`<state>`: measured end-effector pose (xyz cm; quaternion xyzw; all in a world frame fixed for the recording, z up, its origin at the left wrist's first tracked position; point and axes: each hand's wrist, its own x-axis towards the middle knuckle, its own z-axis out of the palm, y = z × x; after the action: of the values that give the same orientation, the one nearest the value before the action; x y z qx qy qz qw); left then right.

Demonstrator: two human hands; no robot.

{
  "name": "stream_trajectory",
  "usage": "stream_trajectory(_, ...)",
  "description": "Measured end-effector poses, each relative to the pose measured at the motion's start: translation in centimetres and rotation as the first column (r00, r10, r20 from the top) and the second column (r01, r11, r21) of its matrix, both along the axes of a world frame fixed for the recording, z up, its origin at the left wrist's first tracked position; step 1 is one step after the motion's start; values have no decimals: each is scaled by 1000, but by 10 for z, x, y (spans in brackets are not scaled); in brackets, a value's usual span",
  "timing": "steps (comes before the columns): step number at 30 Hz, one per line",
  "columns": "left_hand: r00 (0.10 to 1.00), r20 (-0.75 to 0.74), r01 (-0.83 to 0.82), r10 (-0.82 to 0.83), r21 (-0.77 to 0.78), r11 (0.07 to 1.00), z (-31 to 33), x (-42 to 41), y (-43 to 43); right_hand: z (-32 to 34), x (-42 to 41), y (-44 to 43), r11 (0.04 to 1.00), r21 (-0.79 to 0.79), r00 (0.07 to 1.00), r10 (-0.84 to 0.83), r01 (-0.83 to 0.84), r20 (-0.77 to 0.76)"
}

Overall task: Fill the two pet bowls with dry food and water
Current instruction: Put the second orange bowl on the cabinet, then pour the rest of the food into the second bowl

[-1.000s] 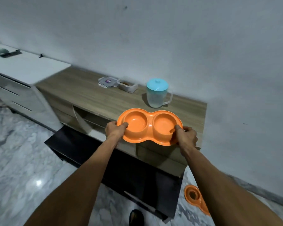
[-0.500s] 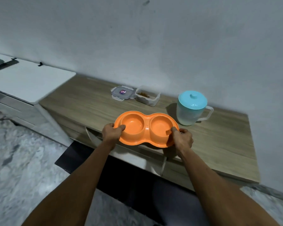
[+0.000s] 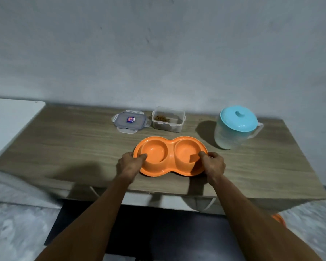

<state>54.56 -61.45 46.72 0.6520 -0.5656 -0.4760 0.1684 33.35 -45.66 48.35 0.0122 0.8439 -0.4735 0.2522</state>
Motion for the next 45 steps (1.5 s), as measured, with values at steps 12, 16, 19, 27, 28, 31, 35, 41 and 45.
stream_trajectory(12,983,81,162,-162,12,987,-12,-10,-26,-11,-1,-16,990,137,997,-8,18,-72)
stream_trajectory(16,970,126,215,-208,-39,976,2,-14,-19,4,-5,-29,971,237,971,42,16,-237)
stream_trajectory(19,940,217,298,-263,-149,943,7,-12,-14,22,-11,-61,967,253,918,134,-39,-372)
stream_trajectory(27,731,444,659,-517,-266,703,-11,3,0,24,-38,-157,931,218,918,337,-292,-210)
stream_trajectory(28,721,465,669,-514,-274,691,-13,3,0,24,-37,-162,939,193,930,319,-285,-180)
stream_trajectory(31,704,503,680,-501,-275,680,-20,3,0,22,-39,-169,960,134,957,261,-244,-124)
stream_trajectory(35,683,540,694,-492,-271,667,-19,2,2,27,-35,-163,960,21,959,279,-278,-48)
stream_trajectory(41,686,538,687,-490,-256,680,-8,0,5,48,-24,-128,937,-121,941,312,-327,-128)
stream_trajectory(45,662,549,704,-511,-218,676,-1,0,2,62,-14,-95,911,-176,913,326,-372,-245)
